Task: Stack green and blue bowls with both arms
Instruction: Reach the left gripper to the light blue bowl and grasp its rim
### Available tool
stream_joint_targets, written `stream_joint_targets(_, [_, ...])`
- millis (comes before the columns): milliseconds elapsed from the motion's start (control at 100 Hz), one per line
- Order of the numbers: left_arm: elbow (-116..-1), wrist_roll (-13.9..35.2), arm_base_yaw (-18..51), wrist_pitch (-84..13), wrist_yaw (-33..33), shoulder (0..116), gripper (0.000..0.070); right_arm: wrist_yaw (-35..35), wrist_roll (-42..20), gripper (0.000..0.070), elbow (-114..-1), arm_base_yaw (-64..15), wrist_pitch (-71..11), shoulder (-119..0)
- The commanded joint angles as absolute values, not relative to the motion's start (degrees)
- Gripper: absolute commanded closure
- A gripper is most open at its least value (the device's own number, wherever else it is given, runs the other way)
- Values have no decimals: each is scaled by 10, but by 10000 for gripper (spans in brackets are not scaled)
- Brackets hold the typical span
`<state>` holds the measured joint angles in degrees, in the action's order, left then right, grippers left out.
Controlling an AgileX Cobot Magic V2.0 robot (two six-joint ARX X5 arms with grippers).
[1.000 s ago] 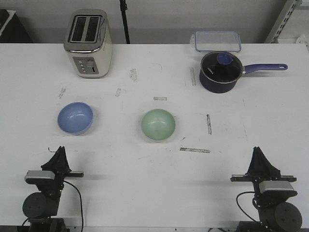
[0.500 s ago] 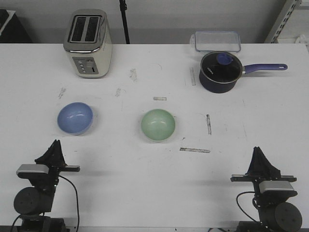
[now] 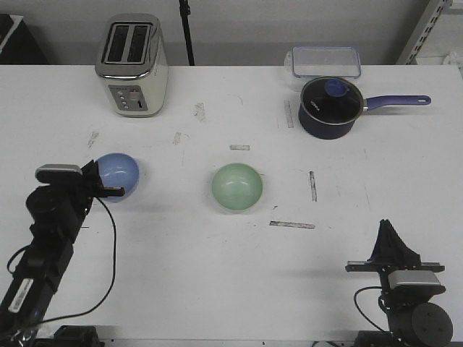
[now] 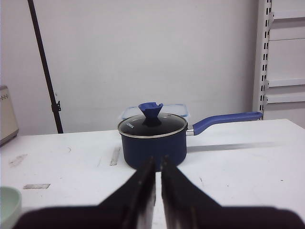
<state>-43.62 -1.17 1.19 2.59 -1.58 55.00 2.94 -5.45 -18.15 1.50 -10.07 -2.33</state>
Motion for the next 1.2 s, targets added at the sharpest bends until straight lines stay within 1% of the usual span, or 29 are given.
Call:
stream_joint_targets(0, [-497,-10,13,-42,-9,585,699,30,-62,689,-181,14,-95,-22])
stream_joint_targets(110, [-585,22,5,-194,-9,645,698,30,-62,689,-181,14,-95,-22])
stream_joint_targets(200, [-647,61,-8,-268,3,688,698,30,-62,689,-181,14,-95,-22])
stream_joint_targets(260, [-681,107,-25,-295,22,713,698,30,-62,689,-181,14,-94,-22])
stream_joint_targets(340, [-712,151,-55,-328,60,739,698,30,-62,689,-181,14,-95,-22])
stream_joint_targets(480, [-730,155,-107,-338,156,772,698,29,-62,689,-181,14,-95,-22])
stream_joint_targets(560, [-730,156,-130,-343,167,789,693,30,-62,689,-181,14,-95,-22])
stream_joint_targets(600, [-730,157,-142,-348,167,799,672,30,-62,689,-181,14,-94,-22])
stream_joint_targets(620, [-730,157,-147,-350,167,804,646,30,-62,689,-181,14,-95,-22])
stream_joint_targets(700, [-730,156,-160,-358,166,824,482,30,-62,689,-181,14,-95,-22])
stream_joint_targets(750, [-730,155,-162,-360,166,837,408,30,-62,689,-181,14,-95,-22])
stream_joint_targets(830, [-730,155,-163,-361,165,855,346,30,-62,689,-181,14,-95,-22])
stream_joint_targets(930, [-730,155,-163,-361,158,879,237,30,-62,689,-181,14,-95,-22])
stream_joint_targets(1090, [-730,154,-157,-365,140,916,236,30,-62,689,-181,14,-95,-22])
stream_joint_targets(1150, [-730,155,-156,-363,140,929,276,29,-62,689,-181,14,-94,-22])
stream_joint_targets(1190, [-730,155,-156,-363,139,936,323,29,-62,689,-181,14,-95,-22])
